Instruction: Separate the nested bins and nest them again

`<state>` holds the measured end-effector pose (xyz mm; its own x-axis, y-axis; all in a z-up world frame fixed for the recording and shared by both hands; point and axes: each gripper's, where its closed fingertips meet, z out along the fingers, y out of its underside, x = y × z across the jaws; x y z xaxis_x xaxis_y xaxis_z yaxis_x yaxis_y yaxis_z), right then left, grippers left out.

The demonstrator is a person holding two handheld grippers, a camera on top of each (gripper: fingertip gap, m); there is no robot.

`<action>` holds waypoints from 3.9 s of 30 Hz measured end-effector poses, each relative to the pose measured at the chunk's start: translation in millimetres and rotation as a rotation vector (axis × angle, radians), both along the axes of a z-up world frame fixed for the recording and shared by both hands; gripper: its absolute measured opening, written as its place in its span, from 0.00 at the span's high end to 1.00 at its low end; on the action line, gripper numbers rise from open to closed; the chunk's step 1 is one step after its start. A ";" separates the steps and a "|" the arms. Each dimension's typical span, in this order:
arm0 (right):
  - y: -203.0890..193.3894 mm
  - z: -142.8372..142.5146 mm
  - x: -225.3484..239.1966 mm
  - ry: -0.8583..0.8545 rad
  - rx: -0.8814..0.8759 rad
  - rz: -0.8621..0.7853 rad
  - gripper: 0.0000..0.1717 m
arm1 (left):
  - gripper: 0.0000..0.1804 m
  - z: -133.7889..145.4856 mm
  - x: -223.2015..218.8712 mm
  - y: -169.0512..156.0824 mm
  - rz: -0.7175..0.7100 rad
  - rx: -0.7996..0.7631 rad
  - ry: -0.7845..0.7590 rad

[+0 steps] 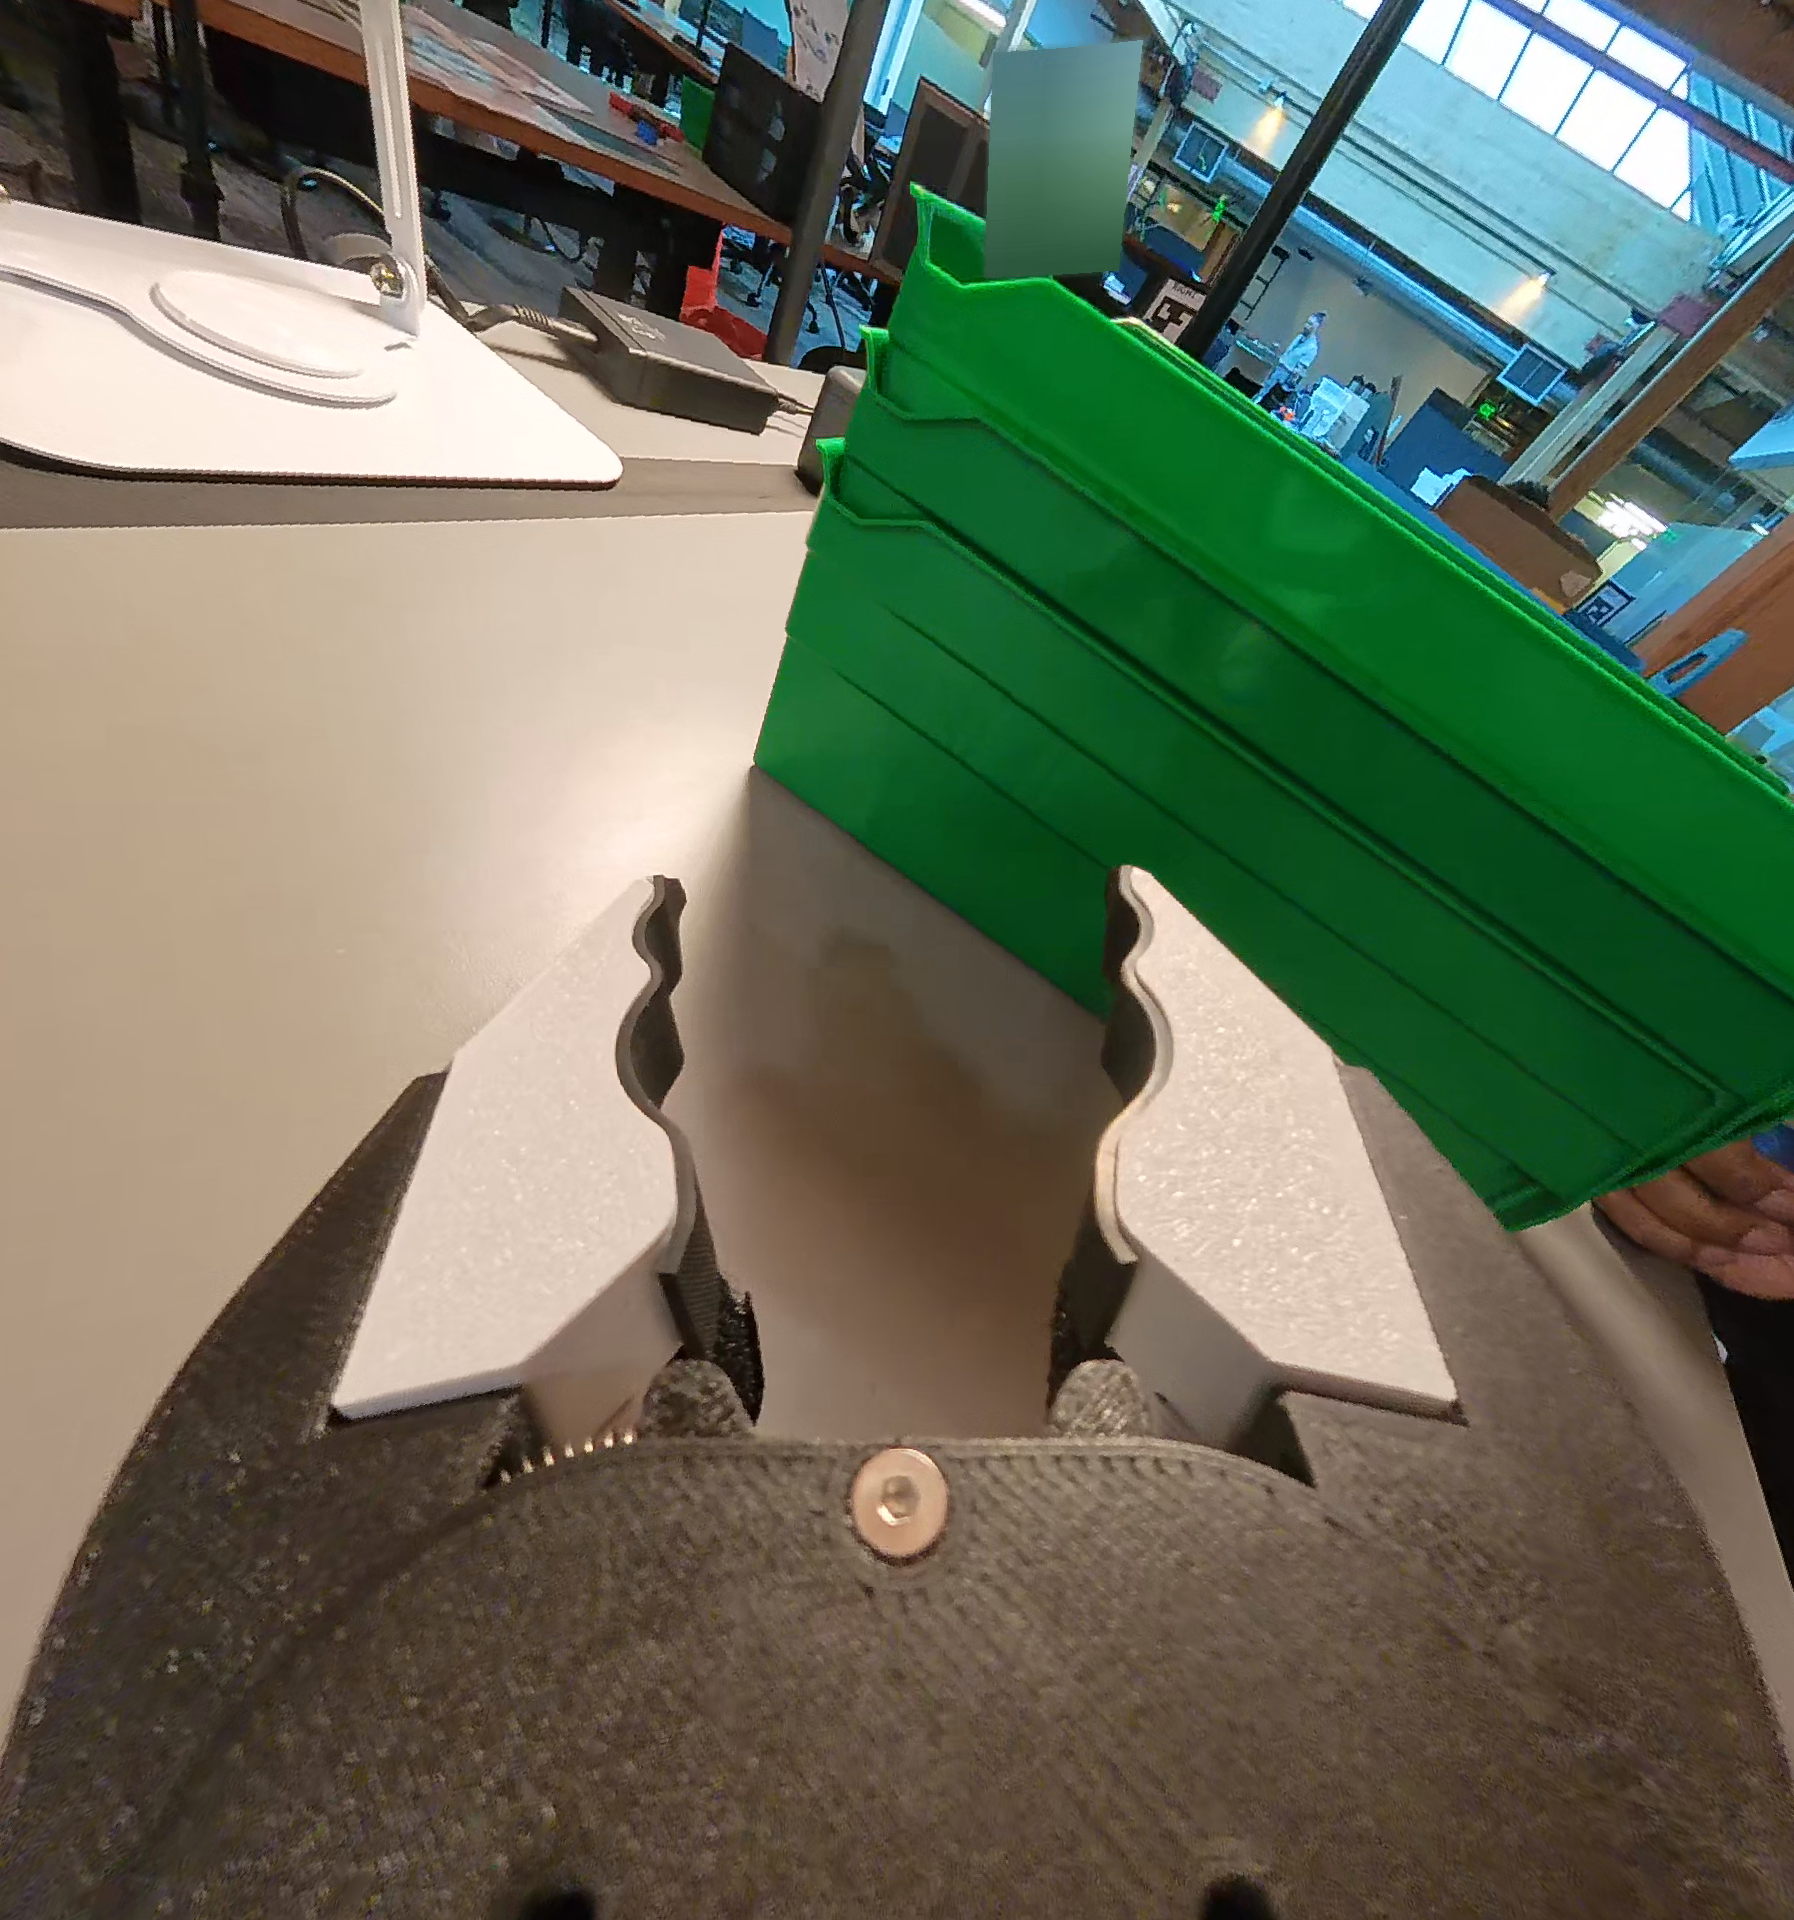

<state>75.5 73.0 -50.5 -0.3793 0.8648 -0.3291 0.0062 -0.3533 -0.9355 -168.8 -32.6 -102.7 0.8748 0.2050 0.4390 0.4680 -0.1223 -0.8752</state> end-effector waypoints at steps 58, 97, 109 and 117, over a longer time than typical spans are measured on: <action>23.3 9.9 4.0 0.008 -0.031 -0.158 0.59 | 0.58 2.2 27.0 -22.8 0.085 0.041 -0.048; -77.7 -15.0 -40.5 -0.154 -0.037 0.143 0.59 | 0.23 93.8 57.5 70.7 0.157 -0.657 0.176; -88.3 -17.2 -40.4 -0.158 -0.067 0.249 0.59 | 0.27 76.2 61.1 86.8 0.136 -0.782 0.188; -85.8 -12.3 -36.6 -0.130 -0.103 0.263 0.60 | 0.30 61.3 64.0 89.2 0.124 -0.880 0.169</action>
<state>38.9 -12.8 -62.8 -0.5348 0.7021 -0.4700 0.2271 -0.4164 -0.8804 -104.8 56.6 -41.4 0.8625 0.5032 -0.0532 0.3962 -0.7371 -0.5474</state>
